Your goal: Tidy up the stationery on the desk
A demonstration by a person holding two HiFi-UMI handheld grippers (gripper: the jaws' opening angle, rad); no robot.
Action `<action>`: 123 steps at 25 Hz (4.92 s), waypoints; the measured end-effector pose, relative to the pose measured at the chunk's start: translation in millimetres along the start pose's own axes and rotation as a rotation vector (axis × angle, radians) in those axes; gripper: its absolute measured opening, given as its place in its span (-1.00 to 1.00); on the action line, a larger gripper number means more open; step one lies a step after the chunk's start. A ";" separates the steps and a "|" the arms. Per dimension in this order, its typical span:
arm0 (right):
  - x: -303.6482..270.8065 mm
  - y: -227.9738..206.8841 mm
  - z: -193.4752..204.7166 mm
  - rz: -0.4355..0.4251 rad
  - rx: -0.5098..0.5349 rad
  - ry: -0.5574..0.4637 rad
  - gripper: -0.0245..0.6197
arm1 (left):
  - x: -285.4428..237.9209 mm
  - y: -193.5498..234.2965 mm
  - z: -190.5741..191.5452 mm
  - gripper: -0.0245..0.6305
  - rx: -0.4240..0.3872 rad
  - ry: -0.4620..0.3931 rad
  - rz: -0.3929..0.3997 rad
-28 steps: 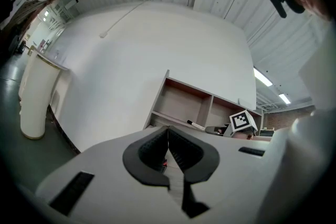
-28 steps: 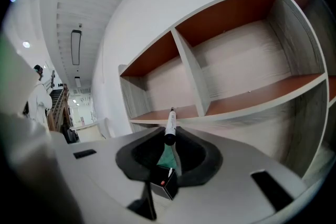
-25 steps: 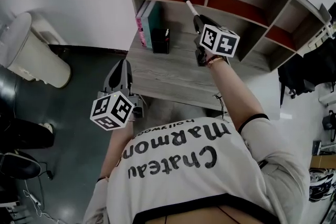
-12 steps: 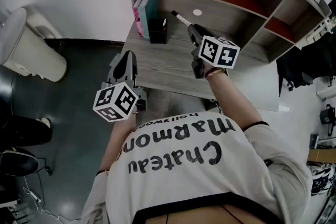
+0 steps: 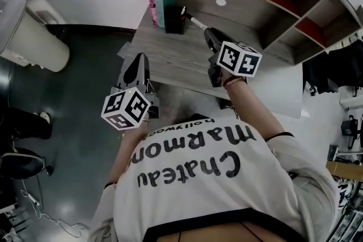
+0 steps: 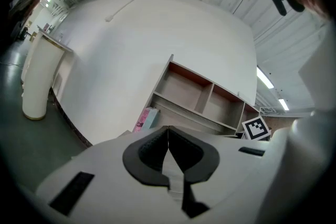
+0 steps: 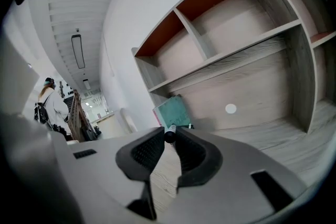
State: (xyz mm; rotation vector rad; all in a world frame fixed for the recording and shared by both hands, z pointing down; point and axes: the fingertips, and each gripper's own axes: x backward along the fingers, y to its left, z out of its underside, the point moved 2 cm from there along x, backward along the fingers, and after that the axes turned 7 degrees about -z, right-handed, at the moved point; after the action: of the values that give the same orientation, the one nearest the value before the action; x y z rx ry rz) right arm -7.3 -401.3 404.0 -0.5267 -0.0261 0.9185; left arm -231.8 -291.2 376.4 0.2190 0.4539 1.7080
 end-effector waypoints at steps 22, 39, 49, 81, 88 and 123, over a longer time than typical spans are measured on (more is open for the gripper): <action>-86.7 -32.6 9.5 -0.068 -0.010 0.165 -0.69 | -37.8 42.9 17.8 -0.88 0.085 0.034 -0.191; -135.6 -39.4 15.3 -0.073 0.140 0.262 -0.69 | -27.6 64.7 22.4 -0.88 0.091 0.020 -0.320; -154.2 -42.1 19.1 -0.076 0.159 0.278 -0.69 | -9.1 75.2 23.1 -0.88 0.095 0.018 -0.388; -193.7 -49.3 44.8 -0.080 0.172 0.358 -0.68 | -0.9 100.3 29.5 -0.88 0.111 0.032 -0.468; -198.4 -48.9 48.7 -0.084 0.170 0.366 -0.68 | -4.0 105.5 32.3 -0.88 0.120 0.039 -0.471; -210.8 -48.6 62.5 -0.101 0.205 0.374 -0.65 | -12.7 110.7 38.3 -0.88 0.139 0.054 -0.465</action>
State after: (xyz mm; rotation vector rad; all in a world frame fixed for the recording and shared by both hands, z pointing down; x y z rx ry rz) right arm -115.7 -559.4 522.1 -0.4943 0.3730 0.7038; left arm -314.1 -311.3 458.4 0.1530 0.6120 1.2312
